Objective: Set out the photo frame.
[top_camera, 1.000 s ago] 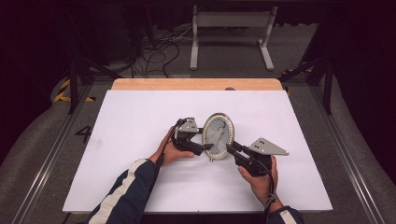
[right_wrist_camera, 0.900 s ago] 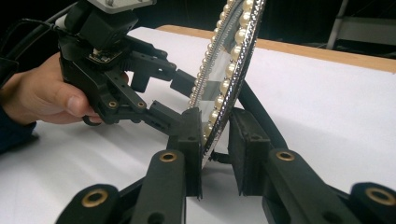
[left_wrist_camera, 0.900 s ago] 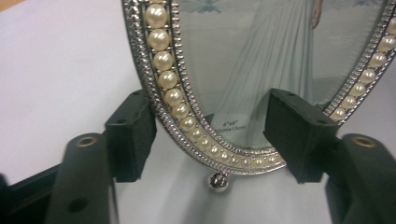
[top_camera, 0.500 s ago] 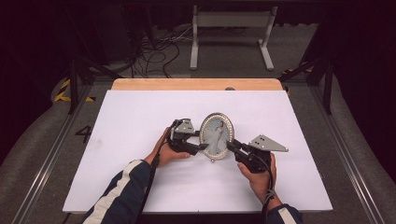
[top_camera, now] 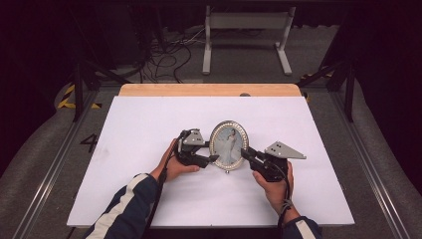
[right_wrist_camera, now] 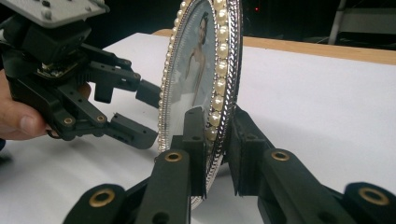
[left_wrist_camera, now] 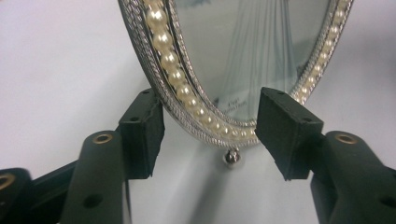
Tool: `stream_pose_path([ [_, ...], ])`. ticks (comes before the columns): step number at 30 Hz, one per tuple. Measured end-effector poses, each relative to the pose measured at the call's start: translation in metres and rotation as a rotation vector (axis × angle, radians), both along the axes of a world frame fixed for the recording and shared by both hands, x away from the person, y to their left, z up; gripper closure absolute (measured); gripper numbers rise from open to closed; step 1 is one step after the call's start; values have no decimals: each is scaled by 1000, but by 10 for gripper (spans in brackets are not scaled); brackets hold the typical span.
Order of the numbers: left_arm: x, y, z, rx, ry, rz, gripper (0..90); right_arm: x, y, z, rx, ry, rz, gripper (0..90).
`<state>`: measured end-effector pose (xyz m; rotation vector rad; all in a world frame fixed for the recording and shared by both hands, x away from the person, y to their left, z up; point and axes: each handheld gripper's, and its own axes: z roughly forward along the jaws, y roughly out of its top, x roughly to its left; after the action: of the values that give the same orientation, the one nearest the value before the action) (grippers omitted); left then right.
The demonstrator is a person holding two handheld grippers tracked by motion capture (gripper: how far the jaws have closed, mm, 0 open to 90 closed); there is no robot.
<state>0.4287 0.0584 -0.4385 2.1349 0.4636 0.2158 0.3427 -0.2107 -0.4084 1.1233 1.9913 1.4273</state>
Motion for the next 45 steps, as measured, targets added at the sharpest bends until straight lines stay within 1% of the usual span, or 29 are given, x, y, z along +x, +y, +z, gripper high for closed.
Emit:
stream_pose_path([
  [1, 1, 0, 1, -5, -6, 11, 378, -1, 1, 0, -7, -5, -6, 777],
  [3, 1, 1, 3, -32, -2, 17, 370, -3, 1, 2, -10, -12, -10, 770],
  [5, 1, 2, 4, -49, -10, 13, 408, -5, 0, 4, -17, -25, -15, 776],
  [8, 2, 6, 5, -52, -6, 28, 485, -5, 1, 4, -16, -24, -20, 781],
  [10, 2, 7, 5, -45, -9, 34, 551, -5, 1, 3, -12, -24, -21, 782],
  [11, 0, 7, 6, -31, -14, 37, 564, -5, 1, 3, -14, -24, -23, 782],
  [12, 0, 7, 6, -31, -14, 37, 567, -4, 2, 3, -14, -23, -24, 782],
  [13, -2, 5, 8, 8, -45, 30, 567, -4, 2, 3, -15, -25, -27, 786],
  [14, -3, 5, 8, 14, -45, 28, 567, -3, 2, 3, -21, -23, -34, 786],
  [15, -3, 5, 8, 14, -45, 28, 569, -3, 2, 3, -21, -23, -34, 786],
  [16, -4, 5, 8, 19, -47, 30, 569, -1, 1, 3, -11, -22, -34, 790],
  [17, -5, 4, 8, 15, -43, 31, 571, 0, 0, 2, 3, -16, -31, 791],
  [20, -8, 5, 8, 23, -51, 34, 580, 1, -1, 3, 0, -13, -37, 790],
  [24, -11, 7, 9, 21, -47, 30, 588, 2, -3, 3, -3, -9, -39, 786],
  [27, -15, 6, 11, 32, -54, 34, 587, 3, -4, 2, -4, -11, -39, 781],
  [30, -18, 7, 11, 32, -52, 37, 588, 4, -5, 2, 1, -5, -39, 780],
  [35, -22, 8, 10, 44, -60, 47, 591, 5, -4, 2, -5, -5, -35, 779],
  [39, -24, 9, 10, 42, -62, 45, 594, 6, -4, 2, -5, -4, -38, 774],
  [45, -29, 10, 8, 64, -65, 39, 603, 8, -2, 2, -9, -8, -35, 773],
])
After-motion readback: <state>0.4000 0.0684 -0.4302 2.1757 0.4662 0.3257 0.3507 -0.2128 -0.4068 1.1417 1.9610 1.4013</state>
